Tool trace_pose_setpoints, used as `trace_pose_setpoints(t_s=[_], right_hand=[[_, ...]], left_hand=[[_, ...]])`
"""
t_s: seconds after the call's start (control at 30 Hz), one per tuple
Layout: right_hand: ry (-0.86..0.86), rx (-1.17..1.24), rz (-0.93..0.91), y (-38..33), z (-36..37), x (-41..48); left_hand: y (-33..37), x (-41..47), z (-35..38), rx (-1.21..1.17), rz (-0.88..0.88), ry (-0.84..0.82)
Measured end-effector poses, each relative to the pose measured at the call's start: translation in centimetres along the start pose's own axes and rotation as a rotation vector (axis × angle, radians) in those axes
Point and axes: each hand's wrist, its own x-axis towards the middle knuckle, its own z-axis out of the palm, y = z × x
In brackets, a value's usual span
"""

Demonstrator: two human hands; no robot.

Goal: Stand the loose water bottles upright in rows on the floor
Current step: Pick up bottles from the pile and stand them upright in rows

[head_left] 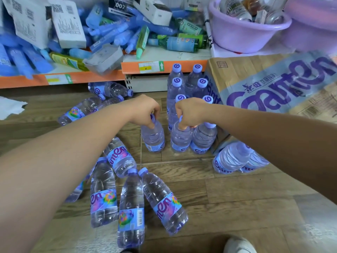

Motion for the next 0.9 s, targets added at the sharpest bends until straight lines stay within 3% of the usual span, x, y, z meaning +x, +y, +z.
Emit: trace_pose_setpoints(t_s=[0.43,0.9], right_hand=[[-0.08,0.057,-0.02,0.0,-0.1,0.7],[-0.05,0.113,-0.043,0.4,-0.1,1.2]], left_hand=[[-1.2,0.4,0.4,0.009,-0.023,-0.024],[-1.2,0.4,0.3,-0.007,-0.045,-0.002]])
